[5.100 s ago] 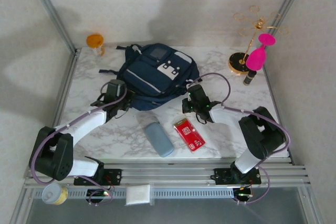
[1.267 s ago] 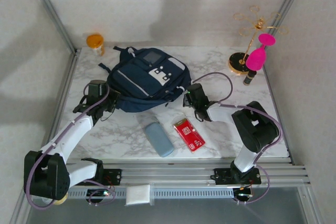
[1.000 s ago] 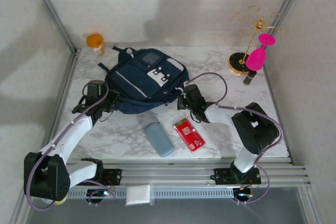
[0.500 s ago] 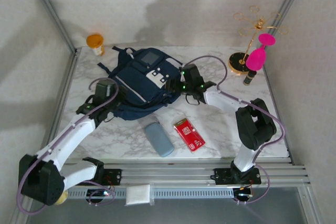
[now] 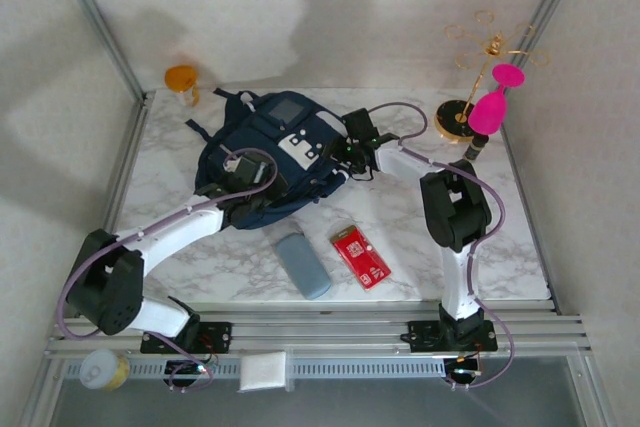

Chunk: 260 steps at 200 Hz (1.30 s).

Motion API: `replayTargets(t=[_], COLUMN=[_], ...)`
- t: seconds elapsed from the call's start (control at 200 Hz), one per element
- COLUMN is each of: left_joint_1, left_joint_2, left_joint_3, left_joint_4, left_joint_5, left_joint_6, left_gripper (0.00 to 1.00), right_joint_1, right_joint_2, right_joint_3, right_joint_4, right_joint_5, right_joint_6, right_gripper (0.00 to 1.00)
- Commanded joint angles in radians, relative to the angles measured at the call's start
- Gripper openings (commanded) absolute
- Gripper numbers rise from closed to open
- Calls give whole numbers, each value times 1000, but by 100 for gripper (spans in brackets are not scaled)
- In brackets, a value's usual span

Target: Pack books, pencil case, and school supplies into a backpack

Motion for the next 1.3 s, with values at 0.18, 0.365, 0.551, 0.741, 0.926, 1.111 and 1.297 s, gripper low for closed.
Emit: replayTargets(t=[0.18, 0.365, 0.551, 0.741, 0.926, 1.111, 1.297], left_joint_1=[-27, -15, 1, 30, 75, 121, 103], left_joint_2=[81, 117, 192, 286, 355, 357, 236], left_joint_3=[29, 13, 28, 113, 187, 243, 173], left_joint_4=[37, 50, 102, 163, 259, 268, 190], left_joint_5=[-30, -42, -33, -30, -5, 78, 48], left_joint_6=[-24, 1, 20, 65, 140, 216, 161], left_gripper=[45, 50, 46, 44, 44, 45, 47], right_joint_1=[8, 5, -15, -34, -32, 2, -17], right_joint_2=[36, -47, -143, -277, -390, -420, -323], right_joint_3=[28, -95, -189, -320, -482, -560, -437], right_joint_4=[101, 253, 378, 476, 546, 567, 423], right_joint_5=[14, 18, -58, -90, -100, -63, -34], right_joint_6=[59, 87, 122, 166, 228, 230, 172], right_gripper=[37, 12, 0, 0, 0, 0, 23])
